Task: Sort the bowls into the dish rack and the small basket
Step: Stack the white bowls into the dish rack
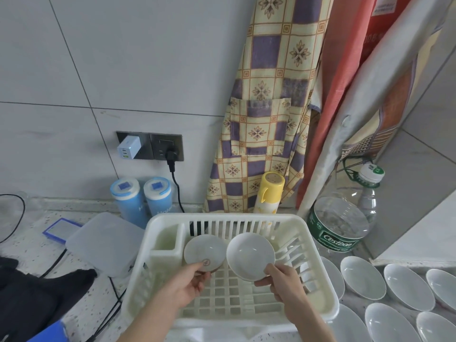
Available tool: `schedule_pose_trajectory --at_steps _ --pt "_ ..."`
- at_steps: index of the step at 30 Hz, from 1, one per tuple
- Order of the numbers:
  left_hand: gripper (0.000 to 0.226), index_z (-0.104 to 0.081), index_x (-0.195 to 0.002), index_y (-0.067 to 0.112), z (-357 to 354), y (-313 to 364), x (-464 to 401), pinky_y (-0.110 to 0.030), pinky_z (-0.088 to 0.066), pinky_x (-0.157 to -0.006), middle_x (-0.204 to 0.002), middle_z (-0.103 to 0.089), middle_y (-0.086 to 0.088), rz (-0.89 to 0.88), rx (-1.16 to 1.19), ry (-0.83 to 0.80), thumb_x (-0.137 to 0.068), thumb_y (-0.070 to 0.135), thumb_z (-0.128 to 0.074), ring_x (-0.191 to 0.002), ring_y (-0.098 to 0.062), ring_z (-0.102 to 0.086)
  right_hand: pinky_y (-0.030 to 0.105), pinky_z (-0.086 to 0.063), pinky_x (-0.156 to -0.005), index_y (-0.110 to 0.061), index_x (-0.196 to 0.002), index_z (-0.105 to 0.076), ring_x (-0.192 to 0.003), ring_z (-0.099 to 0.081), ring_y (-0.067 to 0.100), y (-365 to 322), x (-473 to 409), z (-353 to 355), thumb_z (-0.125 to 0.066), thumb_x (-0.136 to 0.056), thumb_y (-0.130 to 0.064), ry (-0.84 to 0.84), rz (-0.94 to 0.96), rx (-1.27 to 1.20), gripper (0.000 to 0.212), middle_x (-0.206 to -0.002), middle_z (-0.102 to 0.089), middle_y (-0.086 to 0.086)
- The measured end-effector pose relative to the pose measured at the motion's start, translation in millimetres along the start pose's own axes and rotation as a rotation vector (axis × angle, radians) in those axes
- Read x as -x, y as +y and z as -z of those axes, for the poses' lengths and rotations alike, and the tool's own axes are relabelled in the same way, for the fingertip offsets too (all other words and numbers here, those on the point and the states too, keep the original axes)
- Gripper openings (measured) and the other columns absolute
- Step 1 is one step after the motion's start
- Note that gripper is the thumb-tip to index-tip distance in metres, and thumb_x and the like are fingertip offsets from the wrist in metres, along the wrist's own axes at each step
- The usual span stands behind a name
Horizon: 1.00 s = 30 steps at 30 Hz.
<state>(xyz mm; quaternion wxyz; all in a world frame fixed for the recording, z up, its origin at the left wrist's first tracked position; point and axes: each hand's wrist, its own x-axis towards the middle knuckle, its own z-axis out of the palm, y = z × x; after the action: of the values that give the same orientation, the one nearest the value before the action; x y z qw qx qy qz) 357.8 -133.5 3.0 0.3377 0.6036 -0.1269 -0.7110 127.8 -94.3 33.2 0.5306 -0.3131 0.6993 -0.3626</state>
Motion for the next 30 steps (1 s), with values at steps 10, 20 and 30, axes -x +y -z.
schedule_pose_trajectory --at_steps 10,20,30 --pt "0.041 -0.041 -0.133 0.001 1 2 12 -0.025 -0.050 -0.037 -0.107 -0.062 -0.029 0.044 0.063 -0.019 -0.094 0.005 -0.052 -0.063 -0.026 -0.061 0.019 -0.023 -0.037 -0.008 -0.093 -0.067 -0.040 -0.028 0.010 -1 4 0 -0.049 -0.086 -0.011 -0.035 0.020 0.081 0.020 -0.069 -0.075 0.012" --pt "0.029 -0.048 -0.123 0.001 19 13 26 -0.025 -0.047 -0.037 -0.115 -0.060 -0.027 -0.023 0.141 -0.077 -0.095 0.007 -0.052 -0.072 -0.028 -0.063 0.015 -0.031 -0.040 -0.014 -0.091 -0.067 -0.039 -0.038 0.002 -13 -1 -37 -0.044 -0.091 -0.015 -0.107 0.140 0.168 0.023 -0.069 -0.075 0.009" --pt "0.033 -0.057 -0.121 -0.006 37 15 9 -0.025 -0.044 -0.034 -0.104 -0.054 -0.016 0.012 0.207 -0.121 -0.094 0.011 -0.051 -0.048 -0.022 -0.061 0.012 -0.041 -0.048 -0.021 -0.121 -0.055 -0.052 -0.062 -0.001 -9 -13 -86 -0.044 -0.091 -0.016 -0.110 0.315 0.364 0.032 -0.054 -0.069 -0.003"
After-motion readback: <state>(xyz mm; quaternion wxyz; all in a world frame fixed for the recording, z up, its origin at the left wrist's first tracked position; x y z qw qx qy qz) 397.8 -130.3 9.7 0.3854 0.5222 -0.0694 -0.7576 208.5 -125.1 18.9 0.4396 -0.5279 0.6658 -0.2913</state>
